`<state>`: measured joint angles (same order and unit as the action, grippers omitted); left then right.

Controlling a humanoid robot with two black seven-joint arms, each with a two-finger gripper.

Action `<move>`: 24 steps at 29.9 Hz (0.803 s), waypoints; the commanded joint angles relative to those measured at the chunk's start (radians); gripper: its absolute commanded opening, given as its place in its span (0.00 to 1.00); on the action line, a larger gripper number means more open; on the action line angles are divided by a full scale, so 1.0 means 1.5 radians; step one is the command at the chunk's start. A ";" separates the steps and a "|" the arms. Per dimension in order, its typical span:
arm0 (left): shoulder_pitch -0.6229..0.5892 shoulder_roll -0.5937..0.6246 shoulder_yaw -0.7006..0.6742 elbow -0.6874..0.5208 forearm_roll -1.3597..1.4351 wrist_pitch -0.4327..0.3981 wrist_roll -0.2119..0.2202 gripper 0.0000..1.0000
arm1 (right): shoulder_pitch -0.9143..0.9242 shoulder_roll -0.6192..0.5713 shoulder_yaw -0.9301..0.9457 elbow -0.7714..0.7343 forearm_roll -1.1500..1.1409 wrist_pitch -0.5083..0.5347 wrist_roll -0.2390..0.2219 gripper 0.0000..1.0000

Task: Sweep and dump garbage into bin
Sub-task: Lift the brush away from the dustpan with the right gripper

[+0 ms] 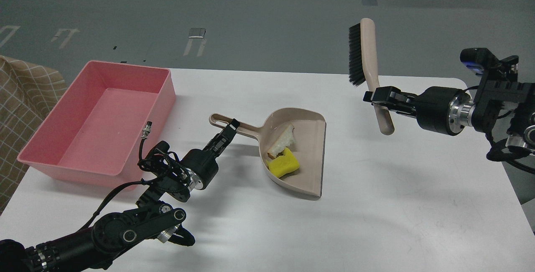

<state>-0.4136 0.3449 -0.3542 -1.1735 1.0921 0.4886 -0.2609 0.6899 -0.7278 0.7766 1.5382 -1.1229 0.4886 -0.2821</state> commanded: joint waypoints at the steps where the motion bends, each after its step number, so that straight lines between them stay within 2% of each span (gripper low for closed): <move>1: 0.001 0.000 0.000 0.000 -0.001 0.000 -0.003 0.15 | -0.003 -0.017 0.001 -0.008 0.000 0.000 0.001 0.00; 5: 0.002 0.000 0.000 -0.001 0.000 0.000 -0.003 0.16 | -0.005 -0.031 0.002 -0.019 0.002 0.000 0.003 0.00; 12: -0.001 0.001 0.000 -0.004 -0.001 0.000 -0.003 0.16 | -0.007 -0.054 0.005 -0.051 0.005 0.000 0.029 0.00; 24: -0.006 0.004 -0.001 -0.004 -0.002 0.000 -0.003 0.16 | -0.025 -0.071 0.005 -0.098 0.015 0.000 0.031 0.00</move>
<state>-0.4191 0.3500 -0.3557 -1.1798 1.0908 0.4887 -0.2653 0.6641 -0.8337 0.7866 1.4078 -1.1001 0.4887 -0.2356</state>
